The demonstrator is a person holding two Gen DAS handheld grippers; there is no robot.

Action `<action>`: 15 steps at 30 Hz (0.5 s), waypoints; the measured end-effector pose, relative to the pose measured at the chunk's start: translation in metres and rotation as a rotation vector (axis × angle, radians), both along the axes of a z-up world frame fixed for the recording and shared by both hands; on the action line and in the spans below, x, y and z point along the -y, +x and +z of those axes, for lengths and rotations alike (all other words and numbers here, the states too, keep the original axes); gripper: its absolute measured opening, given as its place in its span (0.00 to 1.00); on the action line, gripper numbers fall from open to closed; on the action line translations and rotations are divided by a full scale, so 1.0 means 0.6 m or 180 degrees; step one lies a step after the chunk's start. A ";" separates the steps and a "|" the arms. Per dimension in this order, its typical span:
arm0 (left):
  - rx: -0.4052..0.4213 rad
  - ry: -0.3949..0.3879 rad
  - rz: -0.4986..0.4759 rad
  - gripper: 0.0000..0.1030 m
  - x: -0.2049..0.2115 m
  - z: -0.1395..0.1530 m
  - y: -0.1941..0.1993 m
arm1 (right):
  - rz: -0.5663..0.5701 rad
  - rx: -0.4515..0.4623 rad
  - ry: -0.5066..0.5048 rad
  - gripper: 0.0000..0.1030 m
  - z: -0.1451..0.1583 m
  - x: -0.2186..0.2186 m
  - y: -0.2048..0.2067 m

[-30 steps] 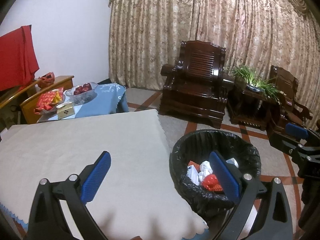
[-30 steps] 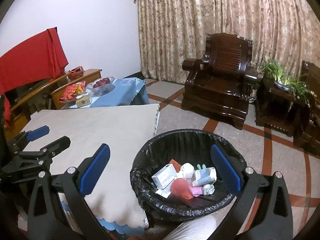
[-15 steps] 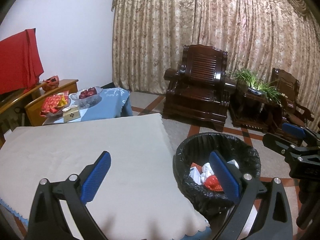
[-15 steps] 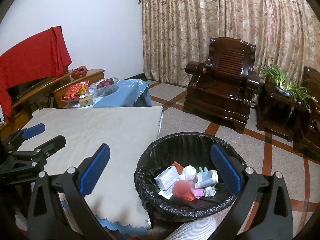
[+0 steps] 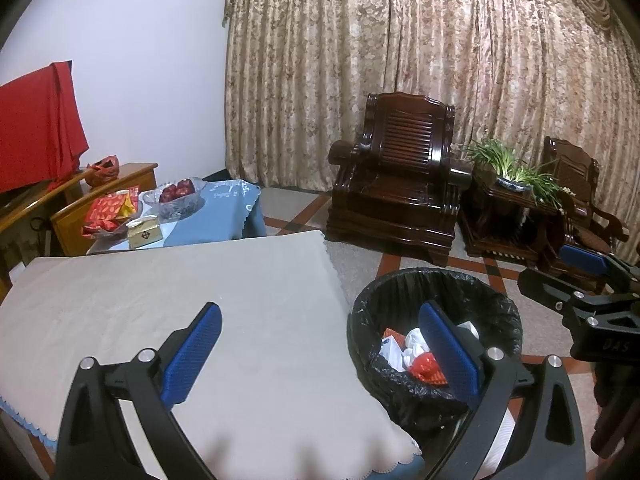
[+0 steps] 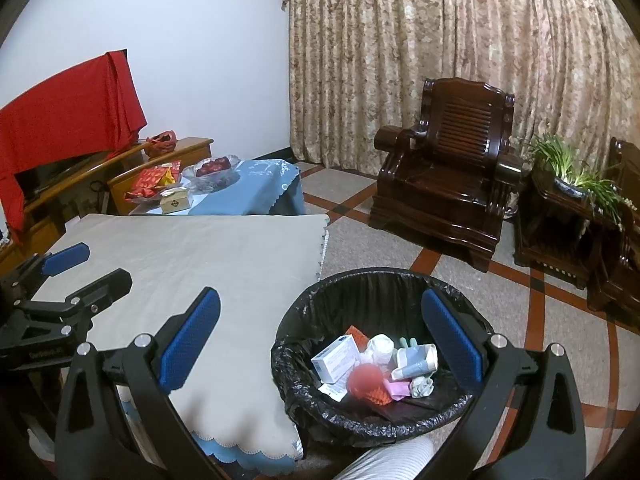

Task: Collect trash

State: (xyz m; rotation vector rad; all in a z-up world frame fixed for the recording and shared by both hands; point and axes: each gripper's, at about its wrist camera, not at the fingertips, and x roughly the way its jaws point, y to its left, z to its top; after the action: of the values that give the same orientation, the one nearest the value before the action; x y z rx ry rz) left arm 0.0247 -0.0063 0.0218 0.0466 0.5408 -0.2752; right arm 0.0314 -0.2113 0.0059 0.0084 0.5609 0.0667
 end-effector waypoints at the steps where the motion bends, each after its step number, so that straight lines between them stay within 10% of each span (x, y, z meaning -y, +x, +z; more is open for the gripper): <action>1: 0.0003 0.0005 0.0001 0.94 0.000 0.001 0.000 | 0.0000 0.0000 -0.0004 0.95 0.000 0.000 0.000; 15: 0.0001 0.0001 0.0002 0.94 -0.001 0.000 0.000 | -0.0001 -0.0002 -0.0002 0.95 0.000 -0.002 0.001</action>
State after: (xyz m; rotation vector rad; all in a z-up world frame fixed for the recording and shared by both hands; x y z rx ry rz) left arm 0.0244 -0.0059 0.0217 0.0467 0.5406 -0.2747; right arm 0.0320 -0.2099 0.0057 0.0078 0.5614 0.0661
